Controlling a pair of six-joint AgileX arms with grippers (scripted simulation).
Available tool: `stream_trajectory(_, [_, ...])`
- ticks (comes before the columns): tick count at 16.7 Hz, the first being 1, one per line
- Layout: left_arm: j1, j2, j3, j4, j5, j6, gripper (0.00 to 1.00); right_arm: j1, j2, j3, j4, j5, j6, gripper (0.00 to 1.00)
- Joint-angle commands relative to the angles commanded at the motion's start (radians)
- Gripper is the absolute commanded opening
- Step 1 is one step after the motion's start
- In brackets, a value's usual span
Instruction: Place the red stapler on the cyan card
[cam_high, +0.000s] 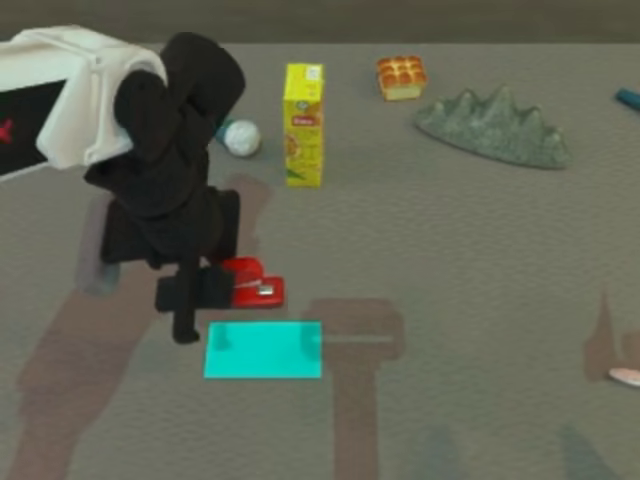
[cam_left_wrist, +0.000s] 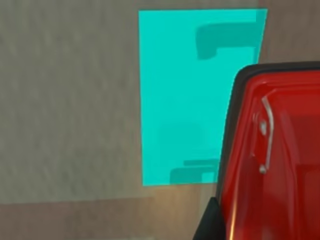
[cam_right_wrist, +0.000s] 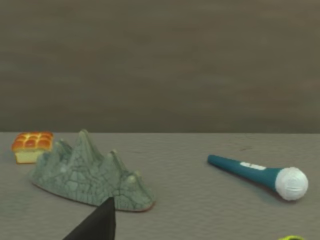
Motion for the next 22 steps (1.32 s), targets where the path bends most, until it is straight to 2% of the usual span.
stream_trajectory(6, [-0.034,0.129,-0.120,0.264,-0.002,-0.027,0.00,0.000,0.000,0.000,0.000,0.000,0.000,1.00])
stream_trajectory(12, [-0.041,0.151,-0.141,0.302,-0.003,-0.030,0.00,0.000,0.000,0.000,0.000,0.000,0.000,1.00])
stream_trajectory(22, [-0.041,0.151,-0.141,0.302,-0.003,-0.030,0.75,0.000,0.000,0.000,0.000,0.000,0.000,1.00])
